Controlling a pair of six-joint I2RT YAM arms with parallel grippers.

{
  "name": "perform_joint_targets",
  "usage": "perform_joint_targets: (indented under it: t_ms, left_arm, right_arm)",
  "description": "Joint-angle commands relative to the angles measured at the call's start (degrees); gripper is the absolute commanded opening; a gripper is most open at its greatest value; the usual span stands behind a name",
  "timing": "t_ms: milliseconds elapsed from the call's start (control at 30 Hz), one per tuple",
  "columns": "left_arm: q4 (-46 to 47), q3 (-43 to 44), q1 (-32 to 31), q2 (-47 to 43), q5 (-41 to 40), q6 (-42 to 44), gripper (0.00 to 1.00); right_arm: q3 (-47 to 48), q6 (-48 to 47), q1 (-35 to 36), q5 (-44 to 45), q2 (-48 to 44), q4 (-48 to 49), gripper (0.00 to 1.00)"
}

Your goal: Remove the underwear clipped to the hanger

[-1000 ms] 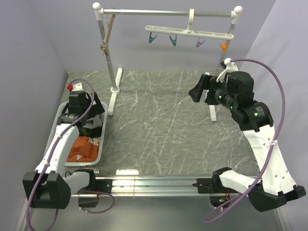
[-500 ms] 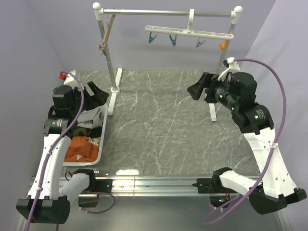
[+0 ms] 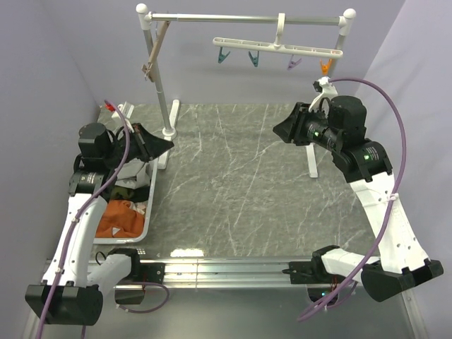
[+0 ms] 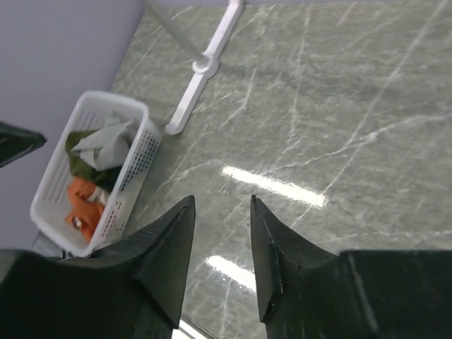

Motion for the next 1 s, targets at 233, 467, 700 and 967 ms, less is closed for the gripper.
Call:
perform_joint_targets:
  t_ms: [233,467,700,967]
  left_arm:
    - [4.21,3.99,-0.46,3.55,5.31,-1.58,0.6]
    - [5.27,5.67,-0.55,5.49,5.58,-1.76,0.99]
    - [4.74,7.25,-0.55,6.46,4.52,-1.41,1.0]
    - [5.18,7.16,-0.55,6.63,4.09,-3.25,1.0]
  right_arm:
    - [2.82,4.88,-0.14,-3.48,-0.67,0.3,0.86]
    - [0.54,6.29,-0.22,-4.18,-5.94,4.42,1.0]
    - [3.62,7.87,-0.22,-4.7,-7.17,3.82,1.0]
    - [2.82,8.4,-0.22,-6.72,-7.44,5.23,1.0]
